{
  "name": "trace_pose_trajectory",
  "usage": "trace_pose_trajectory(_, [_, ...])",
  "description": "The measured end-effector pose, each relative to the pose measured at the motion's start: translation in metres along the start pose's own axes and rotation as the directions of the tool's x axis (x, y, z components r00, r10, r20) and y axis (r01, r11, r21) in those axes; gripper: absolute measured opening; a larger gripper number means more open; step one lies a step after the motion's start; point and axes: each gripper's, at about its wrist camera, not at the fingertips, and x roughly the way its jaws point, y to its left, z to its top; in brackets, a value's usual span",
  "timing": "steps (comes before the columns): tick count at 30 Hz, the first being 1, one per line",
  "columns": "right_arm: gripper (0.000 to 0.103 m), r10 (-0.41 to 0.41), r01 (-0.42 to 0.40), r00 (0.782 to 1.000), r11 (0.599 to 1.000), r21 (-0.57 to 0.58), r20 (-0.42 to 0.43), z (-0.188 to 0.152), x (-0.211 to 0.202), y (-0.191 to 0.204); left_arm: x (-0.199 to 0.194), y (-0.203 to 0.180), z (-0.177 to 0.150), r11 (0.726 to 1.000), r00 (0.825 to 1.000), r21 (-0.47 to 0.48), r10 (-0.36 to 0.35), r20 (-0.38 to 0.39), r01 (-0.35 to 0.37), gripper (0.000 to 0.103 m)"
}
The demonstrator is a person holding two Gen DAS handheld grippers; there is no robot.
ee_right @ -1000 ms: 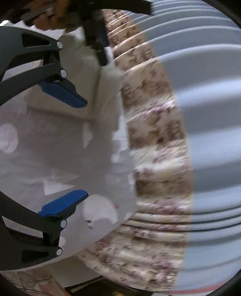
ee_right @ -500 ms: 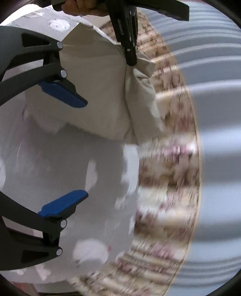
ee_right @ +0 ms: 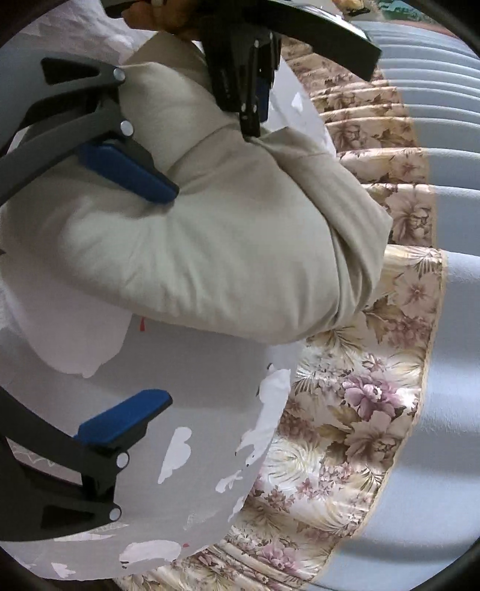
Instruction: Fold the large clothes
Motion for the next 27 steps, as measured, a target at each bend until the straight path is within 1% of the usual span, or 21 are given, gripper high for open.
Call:
trace_pose_trajectory(2, [0.100, -0.025, 0.026, 1.000, 1.000, -0.011, 0.013, 0.000, -0.003, 0.003, 0.000, 0.007, -0.001, 0.999, 1.000, -0.035, -0.008, 0.004, 0.008, 0.046])
trace_pose_trajectory(3, [0.100, -0.027, 0.027, 1.000, 1.000, -0.007, 0.015, 0.002, -0.006, 0.002, -0.004, 0.013, 0.000, 0.998, 1.000, -0.056, -0.013, 0.005, 0.014, 0.049])
trace_pose_trajectory(4, [0.100, -0.012, 0.012, 1.000, 1.000, 0.005, 0.011, 0.005, -0.011, -0.001, -0.010, 0.018, 0.002, 0.997, 1.000, -0.070, -0.016, 0.010, 0.017, 0.053])
trace_pose_trajectory(5, [0.100, 0.021, -0.021, 1.000, 0.999, 0.028, 0.007, 0.011, -0.019, -0.008, -0.022, 0.022, 0.006, 0.997, 1.000, -0.081, -0.011, 0.029, 0.014, 0.057])
trace_pose_trajectory(6, [0.100, 0.046, -0.047, 0.999, 0.998, 0.049, 0.024, 0.017, -0.027, -0.014, -0.030, 0.024, 0.009, 0.997, 0.999, -0.080, -0.003, 0.047, 0.007, 0.059])
trace_pose_trajectory(7, [0.100, 0.065, -0.069, 0.996, 0.995, 0.069, 0.060, 0.022, -0.036, -0.020, -0.041, 0.026, 0.015, 0.997, 0.997, -0.074, 0.002, 0.074, 0.004, 0.063])
trace_pose_trajectory(8, [0.100, 0.072, -0.081, 0.992, 0.993, 0.085, 0.103, 0.029, -0.046, -0.027, -0.050, 0.026, 0.020, 0.997, 0.995, -0.073, -0.001, 0.096, 0.008, 0.071])
trace_pose_trajectory(9, [0.101, 0.056, -0.071, 0.988, 0.993, 0.098, 0.141, 0.037, -0.052, -0.036, -0.067, 0.025, 0.030, 0.997, 0.991, -0.075, -0.007, 0.135, 0.017, 0.075])
trace_pose_trajectory(10, [0.101, 0.039, -0.057, 0.986, 0.992, 0.109, 0.162, 0.045, -0.053, -0.043, -0.075, 0.022, 0.033, 0.997, 0.988, -0.076, -0.011, 0.153, 0.023, 0.084])
trace_pose_trajectory(11, [0.101, 0.021, -0.041, 0.987, 0.992, 0.120, 0.162, 0.055, -0.047, -0.053, -0.084, 0.019, 0.041, 0.996, 0.985, -0.076, -0.027, 0.172, 0.041, 0.087])
trace_pose_trajectory(12, [0.101, 0.004, -0.024, 0.988, 0.992, 0.126, 0.153, 0.062, -0.038, -0.058, -0.090, 0.011, 0.052, 0.995, 0.981, -0.063, -0.065, 0.183, 0.078, 0.087])
trace_pose_trajectory(13, [0.101, -0.014, -0.005, 0.990, 0.991, 0.135, 0.143, 0.067, -0.028, -0.064, -0.094, 0.004, 0.058, 0.995, 0.979, -0.048, -0.080, 0.186, 0.091, 0.087])
trace_pose_trajectory(14, [0.101, -0.025, 0.006, 0.991, 0.989, 0.147, 0.131, 0.073, -0.017, -0.069, -0.095, -0.006, 0.066, 0.996, 0.978, -0.026, -0.077, 0.192, 0.084, 0.088])
trace_pose_trajectory(15, [0.101, -0.024, 0.004, 0.993, 0.985, 0.171, 0.113, 0.079, -0.002, -0.077, -0.095, -0.018, 0.073, 0.998, 0.978, 0.003, -0.066, 0.199, 0.067, 0.088])
trace_pose_trajectory(16, [0.101, -0.016, -0.004, 0.994, 0.983, 0.185, 0.104, 0.082, 0.009, -0.080, -0.092, -0.026, 0.078, 0.998, 0.977, 0.019, -0.070, 0.200, 0.067, 0.088])
trace_pose_trajectory(19, [0.101, -0.007, -0.011, 0.995, 0.982, 0.189, 0.096, 0.092, 0.034, -0.082, -0.070, -0.046, 0.089, 0.997, 0.980, 0.040, -0.067, 0.186, 0.061, 0.088])
trace_pose_trajectory(20, [0.100, -0.007, -0.012, 0.995, 0.983, 0.186, 0.100, 0.096, 0.043, -0.081, -0.060, -0.049, 0.093, 0.997, 0.982, 0.039, -0.066, 0.177, 0.060, 0.088])
trace_pose_trajectory(23, [0.101, -0.011, -0.005, 0.996, 0.984, 0.179, 0.092, 0.100, 0.058, -0.073, -0.028, -0.047, 0.098, 1.000, 0.988, 0.012, -0.013, 0.156, 0.011, 0.089])
trace_pose_trajectory(26, [0.101, -0.002, -0.013, 0.996, 0.984, 0.176, 0.085, 0.104, 0.069, -0.070, 0.001, -0.037, 0.100, 0.999, 0.991, -0.032, 0.025, 0.128, -0.021, 0.093])
trace_pose_trajectory(27, [0.101, 0.002, -0.016, 0.997, 0.985, 0.171, 0.082, 0.105, 0.073, -0.069, 0.006, -0.033, 0.099, 0.999, 0.992, -0.041, 0.026, 0.121, -0.021, 0.094])
